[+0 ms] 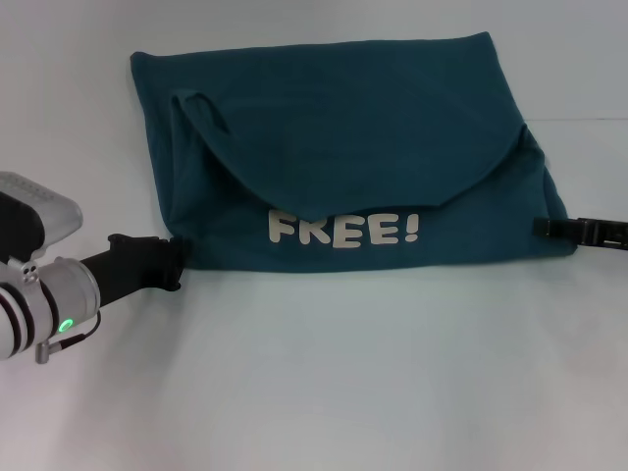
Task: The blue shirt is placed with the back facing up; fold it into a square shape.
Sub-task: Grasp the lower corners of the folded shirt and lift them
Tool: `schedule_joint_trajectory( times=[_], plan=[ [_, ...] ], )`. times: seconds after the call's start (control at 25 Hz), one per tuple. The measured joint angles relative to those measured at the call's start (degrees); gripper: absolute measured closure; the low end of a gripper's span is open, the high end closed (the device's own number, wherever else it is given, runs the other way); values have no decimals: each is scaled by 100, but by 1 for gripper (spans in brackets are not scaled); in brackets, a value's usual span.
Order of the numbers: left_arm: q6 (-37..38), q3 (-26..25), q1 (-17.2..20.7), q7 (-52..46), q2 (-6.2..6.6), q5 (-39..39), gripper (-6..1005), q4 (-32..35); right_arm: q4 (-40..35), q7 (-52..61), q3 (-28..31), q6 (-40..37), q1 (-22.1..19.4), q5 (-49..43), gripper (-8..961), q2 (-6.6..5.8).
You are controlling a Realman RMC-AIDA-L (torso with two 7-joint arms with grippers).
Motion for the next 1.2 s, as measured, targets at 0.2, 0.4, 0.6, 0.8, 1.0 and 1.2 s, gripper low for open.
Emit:
schedule_joint_trajectory(
  times=[0.2,0.4,0.6,0.8,1.0,1.2],
  plan=[
    [-3,-1,-18,-21,8,23,976,0,12,-6,-65,194,13,12,386,71],
    [-20,0,-28,-21,8,47,977,-4,18,-7,-67,224,15,12,409,106],
    [-15,-1,-31,-29,9,59,977,0,21,-42,-67,84,1,16,446,104],
    [-9,97,-21,-201,8,90,977,66,-53,-145,-9,-240,-74,84,678,90],
    [219,367,154,-701,0,208,978,435,-100,-355,12,-373,-204,278,844,83],
    [956,375,408,-1271,19,225,978,928,-246,-792,19,-769,-438,547,897,107]
  ],
)
